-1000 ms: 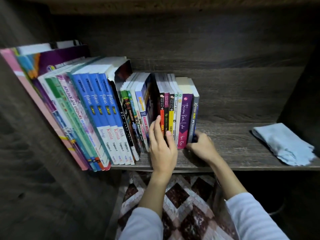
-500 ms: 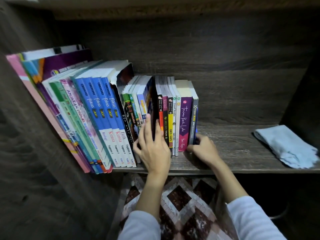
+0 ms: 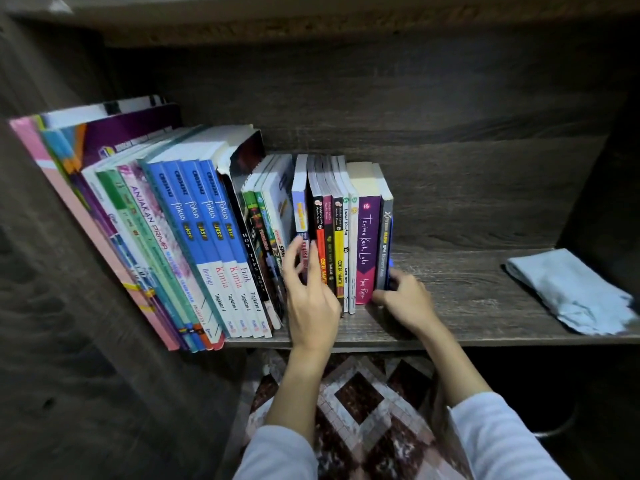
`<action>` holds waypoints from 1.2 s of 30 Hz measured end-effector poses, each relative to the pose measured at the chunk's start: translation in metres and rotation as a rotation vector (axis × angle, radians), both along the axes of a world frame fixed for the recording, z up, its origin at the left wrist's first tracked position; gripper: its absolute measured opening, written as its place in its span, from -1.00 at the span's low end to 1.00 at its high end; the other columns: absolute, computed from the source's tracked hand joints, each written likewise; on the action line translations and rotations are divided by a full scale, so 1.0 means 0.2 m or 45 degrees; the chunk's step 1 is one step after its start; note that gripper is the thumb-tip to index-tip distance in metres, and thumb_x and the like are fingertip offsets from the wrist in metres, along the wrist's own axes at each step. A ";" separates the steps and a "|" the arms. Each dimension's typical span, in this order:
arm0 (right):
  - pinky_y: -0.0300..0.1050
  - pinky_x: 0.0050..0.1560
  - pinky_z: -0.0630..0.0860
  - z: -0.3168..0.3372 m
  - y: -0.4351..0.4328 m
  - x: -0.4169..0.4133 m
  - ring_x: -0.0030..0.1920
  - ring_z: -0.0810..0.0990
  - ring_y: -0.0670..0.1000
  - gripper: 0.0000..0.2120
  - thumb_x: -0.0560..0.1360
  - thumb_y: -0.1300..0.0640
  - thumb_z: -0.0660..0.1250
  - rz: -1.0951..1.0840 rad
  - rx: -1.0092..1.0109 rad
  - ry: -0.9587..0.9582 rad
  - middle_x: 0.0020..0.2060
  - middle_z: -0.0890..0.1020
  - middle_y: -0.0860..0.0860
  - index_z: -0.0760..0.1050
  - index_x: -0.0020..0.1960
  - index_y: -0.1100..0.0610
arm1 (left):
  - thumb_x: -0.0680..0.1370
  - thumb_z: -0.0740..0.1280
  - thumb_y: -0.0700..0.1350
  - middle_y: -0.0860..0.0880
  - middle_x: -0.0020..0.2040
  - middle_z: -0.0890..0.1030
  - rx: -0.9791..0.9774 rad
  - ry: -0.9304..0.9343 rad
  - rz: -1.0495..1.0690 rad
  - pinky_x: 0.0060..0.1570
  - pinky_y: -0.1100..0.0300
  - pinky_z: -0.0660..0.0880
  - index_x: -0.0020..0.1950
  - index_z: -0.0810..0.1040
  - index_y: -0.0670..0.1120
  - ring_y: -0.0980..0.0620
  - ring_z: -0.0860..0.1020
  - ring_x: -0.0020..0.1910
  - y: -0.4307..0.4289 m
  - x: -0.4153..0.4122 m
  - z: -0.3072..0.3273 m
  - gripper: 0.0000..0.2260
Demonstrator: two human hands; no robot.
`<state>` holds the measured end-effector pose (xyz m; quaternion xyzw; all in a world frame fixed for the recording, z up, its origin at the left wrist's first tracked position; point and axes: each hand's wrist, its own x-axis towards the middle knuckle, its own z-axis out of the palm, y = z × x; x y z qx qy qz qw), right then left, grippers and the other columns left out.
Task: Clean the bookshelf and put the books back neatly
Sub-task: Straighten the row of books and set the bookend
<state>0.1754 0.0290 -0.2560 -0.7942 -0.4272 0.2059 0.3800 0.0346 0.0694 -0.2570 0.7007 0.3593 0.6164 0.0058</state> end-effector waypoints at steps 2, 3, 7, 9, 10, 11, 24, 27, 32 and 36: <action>-0.09 0.11 0.43 -0.01 0.00 0.00 0.14 0.56 0.12 -0.48 0.36 0.06 0.43 -0.006 -0.012 -0.005 0.07 0.66 0.06 0.48 0.31 -0.01 | 0.51 0.19 -0.39 -0.19 0.34 0.31 -0.034 -0.135 -0.051 0.29 0.44 0.29 0.34 0.36 -0.17 0.25 0.28 0.30 -0.01 0.01 0.04 -0.59; -0.08 0.11 0.42 -0.01 0.00 0.00 0.15 0.56 0.12 -0.48 0.36 0.05 0.43 -0.007 -0.018 -0.013 0.08 0.65 0.06 0.47 0.32 -0.02 | 0.51 0.21 -0.40 -0.21 0.33 0.37 -0.100 -0.185 -0.070 0.25 0.33 0.41 0.36 0.30 -0.11 0.18 0.37 0.28 -0.02 0.02 0.06 -0.55; -0.03 0.19 0.43 0.00 0.00 0.00 0.17 0.54 0.14 -0.46 0.37 0.04 0.41 0.004 -0.014 -0.043 0.13 0.63 0.04 0.44 0.34 -0.06 | 0.55 0.20 -0.31 -0.18 0.27 0.50 -0.545 -0.165 -0.065 0.00 0.11 0.54 0.50 0.19 -0.08 -0.09 0.56 0.07 -0.04 0.01 0.11 -0.48; 0.01 0.21 0.44 0.01 -0.01 0.00 0.14 0.56 0.12 -0.39 0.33 0.06 0.36 0.031 0.062 0.042 0.15 0.63 0.03 0.38 0.38 -0.13 | 0.53 0.20 -0.28 -0.14 0.02 0.60 -0.777 -0.181 -0.111 -0.25 0.30 0.50 0.44 0.32 -0.12 0.06 0.58 -0.16 -0.02 -0.01 0.15 -0.54; 0.02 0.22 0.45 0.02 -0.01 0.00 0.12 0.57 0.09 -0.34 0.31 0.07 0.32 0.042 0.123 0.100 0.15 0.63 0.03 0.33 0.40 -0.17 | 0.52 0.20 -0.29 -0.08 -0.13 0.58 -0.862 -0.236 -0.169 -0.40 0.42 0.42 0.38 0.39 -0.16 0.21 0.53 -0.35 -0.01 -0.01 0.17 -0.59; 0.04 0.24 0.44 0.02 -0.01 0.00 0.12 0.56 0.06 -0.31 0.31 0.09 0.30 0.061 0.168 0.129 0.17 0.62 0.01 0.28 0.42 -0.20 | 0.52 0.21 -0.31 -0.05 -0.19 0.56 -0.938 -0.300 -0.225 -0.49 0.46 0.34 0.33 0.43 -0.19 0.25 0.47 -0.48 -0.01 -0.01 0.21 -0.62; 0.02 0.06 0.58 0.01 0.04 -0.02 -0.03 0.65 0.00 -0.41 0.33 0.27 0.24 -0.054 0.356 0.315 0.09 0.66 -0.01 0.47 0.33 -0.05 | 0.44 0.19 -0.42 0.12 -0.21 0.48 -1.195 -0.452 -0.552 -0.20 0.21 0.45 0.01 0.42 0.07 0.16 0.43 -0.30 0.02 -0.01 0.33 -0.61; 0.06 0.09 0.58 0.00 0.04 -0.01 0.03 0.64 -0.01 -0.35 0.22 0.23 0.23 -0.029 0.411 0.429 0.15 0.63 -0.02 0.48 0.31 0.00 | 0.44 0.19 -0.43 0.08 -0.24 0.49 -1.198 -0.432 -0.582 -0.25 0.26 0.44 0.00 0.44 0.02 0.16 0.43 -0.33 0.01 -0.03 0.34 -0.65; 0.11 0.05 0.60 0.00 0.06 -0.03 -0.01 0.66 0.02 -0.41 0.27 0.35 0.23 -0.037 0.442 0.502 0.08 0.67 -0.01 0.53 0.27 0.03 | 0.42 0.19 -0.44 0.08 -0.22 0.51 -1.179 -0.446 -0.593 -0.20 0.24 0.46 -0.09 0.45 0.01 0.17 0.44 -0.31 0.01 -0.03 0.35 -0.66; 0.07 0.02 0.61 0.00 0.07 -0.06 -0.04 0.66 0.01 -0.38 0.33 0.42 0.22 -0.005 0.437 0.431 0.12 0.65 0.02 0.47 0.33 0.05 | 0.43 0.19 -0.44 0.08 -0.26 0.51 -1.167 -0.481 -0.607 -0.25 0.25 0.46 -0.10 0.45 0.05 0.20 0.45 -0.35 0.00 -0.04 0.33 -0.64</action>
